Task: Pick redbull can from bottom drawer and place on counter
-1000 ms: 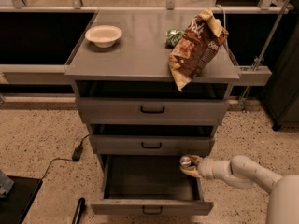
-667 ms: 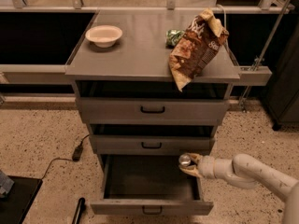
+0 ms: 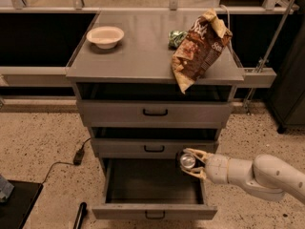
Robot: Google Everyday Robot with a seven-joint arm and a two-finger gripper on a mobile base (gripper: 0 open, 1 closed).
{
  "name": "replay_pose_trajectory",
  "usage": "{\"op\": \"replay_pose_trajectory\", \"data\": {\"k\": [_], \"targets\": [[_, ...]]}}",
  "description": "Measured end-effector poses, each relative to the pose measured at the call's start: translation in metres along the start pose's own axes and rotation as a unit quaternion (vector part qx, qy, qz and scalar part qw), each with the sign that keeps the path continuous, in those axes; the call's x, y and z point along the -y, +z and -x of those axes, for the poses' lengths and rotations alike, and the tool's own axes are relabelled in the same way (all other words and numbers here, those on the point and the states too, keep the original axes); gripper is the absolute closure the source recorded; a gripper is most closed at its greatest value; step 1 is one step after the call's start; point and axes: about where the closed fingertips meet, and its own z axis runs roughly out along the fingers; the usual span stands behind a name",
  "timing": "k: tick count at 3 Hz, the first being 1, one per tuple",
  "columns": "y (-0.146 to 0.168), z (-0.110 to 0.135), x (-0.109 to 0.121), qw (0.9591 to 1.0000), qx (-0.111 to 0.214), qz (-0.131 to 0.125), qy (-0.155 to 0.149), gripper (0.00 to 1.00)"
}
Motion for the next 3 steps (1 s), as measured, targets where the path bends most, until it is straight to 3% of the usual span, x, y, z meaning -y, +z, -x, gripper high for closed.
{"op": "replay_pose_trajectory", "data": {"k": [1, 2, 3], "targets": [[-0.023, 0.068, 0.0, 0.9983, 0.01, -0.015, -0.054, 1.0], [-0.026, 0.077, 0.002, 0.9979, 0.012, -0.017, -0.062, 1.0], [-0.011, 0.118, 0.023, 0.9945, 0.065, -0.012, -0.081, 1.0]]}}
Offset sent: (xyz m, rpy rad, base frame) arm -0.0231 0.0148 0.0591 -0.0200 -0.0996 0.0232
